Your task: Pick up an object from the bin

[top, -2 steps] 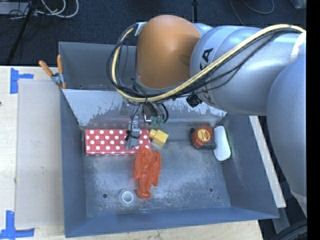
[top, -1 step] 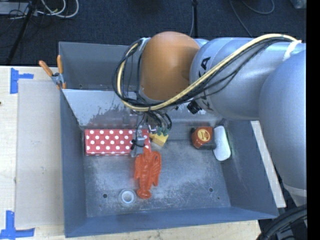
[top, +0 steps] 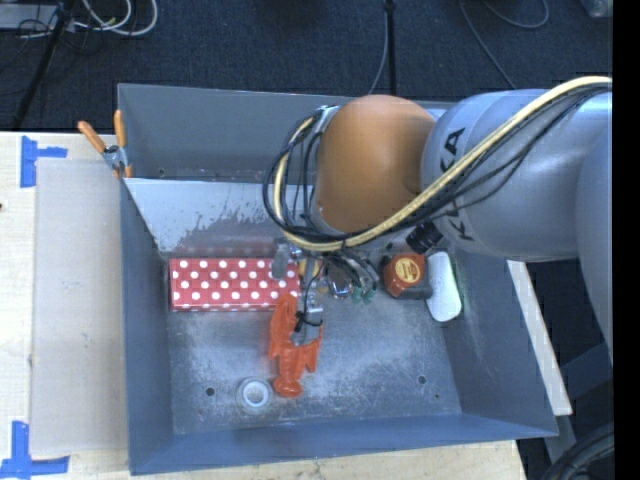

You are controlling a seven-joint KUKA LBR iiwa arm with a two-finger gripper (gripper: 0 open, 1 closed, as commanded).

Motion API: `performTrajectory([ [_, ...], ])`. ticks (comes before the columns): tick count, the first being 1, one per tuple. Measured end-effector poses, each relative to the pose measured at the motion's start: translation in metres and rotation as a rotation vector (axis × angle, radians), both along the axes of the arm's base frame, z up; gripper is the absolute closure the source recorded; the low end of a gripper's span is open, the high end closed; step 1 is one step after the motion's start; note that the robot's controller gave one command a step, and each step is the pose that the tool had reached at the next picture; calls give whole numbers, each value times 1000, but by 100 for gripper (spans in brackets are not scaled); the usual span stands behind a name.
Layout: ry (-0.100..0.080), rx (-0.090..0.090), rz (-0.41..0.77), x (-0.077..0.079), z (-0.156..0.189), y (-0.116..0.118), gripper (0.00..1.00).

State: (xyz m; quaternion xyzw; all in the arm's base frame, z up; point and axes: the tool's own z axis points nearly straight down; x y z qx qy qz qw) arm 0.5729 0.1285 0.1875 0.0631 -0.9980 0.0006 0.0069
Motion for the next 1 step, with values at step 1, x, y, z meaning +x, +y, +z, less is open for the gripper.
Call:
performTrajectory([
  [1, -23, 5, 111, 9, -33, 3, 0],
])
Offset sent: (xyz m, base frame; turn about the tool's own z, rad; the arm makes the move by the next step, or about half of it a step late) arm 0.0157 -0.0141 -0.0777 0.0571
